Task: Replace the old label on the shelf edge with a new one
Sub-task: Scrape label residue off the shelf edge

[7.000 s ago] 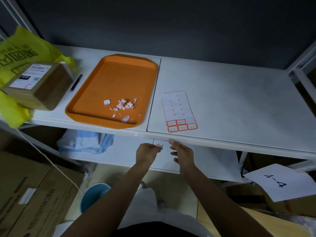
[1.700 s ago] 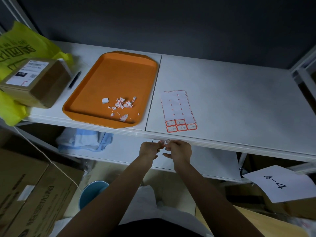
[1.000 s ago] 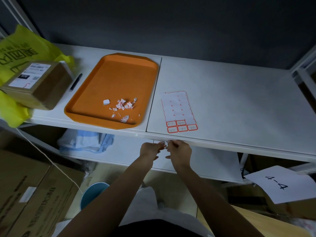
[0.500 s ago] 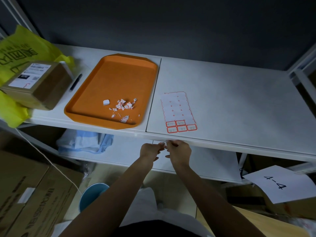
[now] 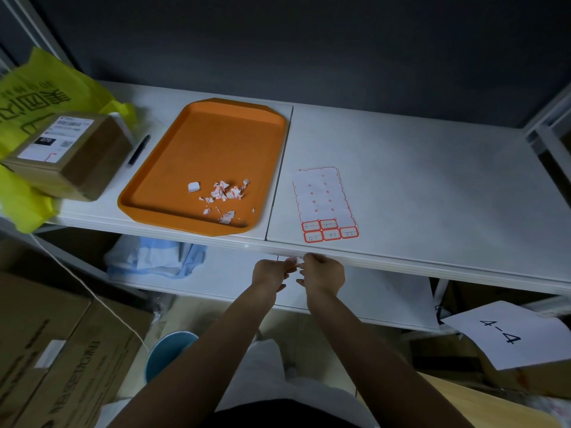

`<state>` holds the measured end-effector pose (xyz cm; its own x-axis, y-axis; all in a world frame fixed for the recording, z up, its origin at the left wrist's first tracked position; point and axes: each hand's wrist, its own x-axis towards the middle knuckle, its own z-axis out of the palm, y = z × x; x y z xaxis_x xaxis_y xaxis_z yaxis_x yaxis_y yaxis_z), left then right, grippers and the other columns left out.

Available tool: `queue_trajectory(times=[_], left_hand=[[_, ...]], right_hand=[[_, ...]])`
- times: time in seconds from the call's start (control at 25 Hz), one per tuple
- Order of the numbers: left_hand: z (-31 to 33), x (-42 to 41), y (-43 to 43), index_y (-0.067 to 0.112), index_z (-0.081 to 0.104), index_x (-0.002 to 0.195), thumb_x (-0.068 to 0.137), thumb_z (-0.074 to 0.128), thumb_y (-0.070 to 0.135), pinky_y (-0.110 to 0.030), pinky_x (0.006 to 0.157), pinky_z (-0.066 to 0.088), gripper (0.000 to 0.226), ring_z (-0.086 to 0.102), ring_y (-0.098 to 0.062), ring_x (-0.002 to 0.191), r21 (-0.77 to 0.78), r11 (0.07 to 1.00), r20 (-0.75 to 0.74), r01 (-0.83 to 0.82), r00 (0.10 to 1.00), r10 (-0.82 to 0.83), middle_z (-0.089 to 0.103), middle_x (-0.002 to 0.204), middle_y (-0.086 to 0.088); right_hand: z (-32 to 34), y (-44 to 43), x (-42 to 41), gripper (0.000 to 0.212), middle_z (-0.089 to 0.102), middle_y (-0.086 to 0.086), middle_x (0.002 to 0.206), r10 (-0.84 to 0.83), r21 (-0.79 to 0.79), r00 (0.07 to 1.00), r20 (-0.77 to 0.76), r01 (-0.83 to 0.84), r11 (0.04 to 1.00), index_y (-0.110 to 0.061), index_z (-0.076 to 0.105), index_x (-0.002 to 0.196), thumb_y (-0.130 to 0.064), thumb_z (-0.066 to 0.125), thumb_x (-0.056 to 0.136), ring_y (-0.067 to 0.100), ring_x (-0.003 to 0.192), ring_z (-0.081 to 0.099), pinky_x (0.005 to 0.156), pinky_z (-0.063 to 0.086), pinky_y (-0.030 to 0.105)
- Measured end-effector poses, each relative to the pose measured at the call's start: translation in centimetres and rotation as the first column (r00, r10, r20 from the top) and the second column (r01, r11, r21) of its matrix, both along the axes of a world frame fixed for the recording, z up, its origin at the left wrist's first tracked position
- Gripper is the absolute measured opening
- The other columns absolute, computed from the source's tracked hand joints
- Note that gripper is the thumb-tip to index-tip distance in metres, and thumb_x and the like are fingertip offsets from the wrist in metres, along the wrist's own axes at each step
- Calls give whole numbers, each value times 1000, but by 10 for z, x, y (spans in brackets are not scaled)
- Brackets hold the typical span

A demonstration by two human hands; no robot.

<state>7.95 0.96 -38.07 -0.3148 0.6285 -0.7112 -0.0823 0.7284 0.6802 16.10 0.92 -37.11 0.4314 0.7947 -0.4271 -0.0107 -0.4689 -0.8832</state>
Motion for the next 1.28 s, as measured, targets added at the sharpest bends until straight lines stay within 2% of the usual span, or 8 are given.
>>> queue_trajectory(times=[0.2,0.32,0.6,0.76,0.88,1.04,1.16,1.28], left_hand=[[0,1,0,2,70,109,91,67,27,-33,94,48,31,59,-17,98,5,1000,17,4,1000,-4,71,115,-9],[0,1,-1,3,70,108,91,67,27,-32,90,48,30,59,-17,98,8,1000,23,5,1000,-5,71,114,-8],[0,0,-2,4,71,105,91,67,28,-32,89,49,28,60,-16,98,9,1000,25,-6,1000,5,72,112,-6],[0,-1,-2,4,71,107,91,67,28,-34,93,49,29,60,-17,101,-1,1000,22,-8,1000,8,71,113,-7],[0,-1,-3,4,71,107,91,67,27,-33,93,49,29,59,-16,102,-3,1000,19,0,1000,0,71,114,-6],[0,0,-3,4,71,107,92,67,27,-30,88,48,28,58,-15,100,-14,1000,13,10,1000,-9,71,115,-5],[-1,-1,-5,6,72,106,91,67,28,-29,85,48,27,58,-14,98,-23,1000,13,12,1000,-12,71,114,-4],[-3,-2,-8,6,72,105,91,68,30,-28,84,47,28,58,-14,99,12,1000,2,16,1000,-16,71,114,-4]], right_hand=[[-1,-2,-4,35,60,-23,53,-80,-11,997,-10,80,997,-32,59,56,-13,70,84,10,59,63,62,52,23],[-5,-7,-2,36,60,-21,51,-49,26,998,33,48,998,-30,60,54,-12,70,84,10,59,63,60,48,18],[-16,-11,10,13,68,-3,73,122,57,976,179,-134,989,-19,69,76,-14,66,87,16,70,65,75,57,29],[-19,-12,14,8,66,-11,79,192,66,934,302,-221,973,-17,73,91,-22,67,88,3,70,61,71,43,11],[-17,-8,14,8,65,-10,75,172,64,940,295,-199,978,-14,73,88,-18,66,89,9,69,62,75,51,22],[-14,-8,10,9,62,-12,71,119,95,946,301,-154,983,-17,71,80,-15,67,88,4,62,58,66,41,9],[-14,-8,9,16,61,-16,66,63,133,971,230,-95,987,-22,66,73,-13,69,86,4,63,60,67,41,8],[-22,-11,18,18,62,-9,64,108,52,955,275,-127,991,-18,66,71,-13,66,88,7,62,59,72,51,19]])
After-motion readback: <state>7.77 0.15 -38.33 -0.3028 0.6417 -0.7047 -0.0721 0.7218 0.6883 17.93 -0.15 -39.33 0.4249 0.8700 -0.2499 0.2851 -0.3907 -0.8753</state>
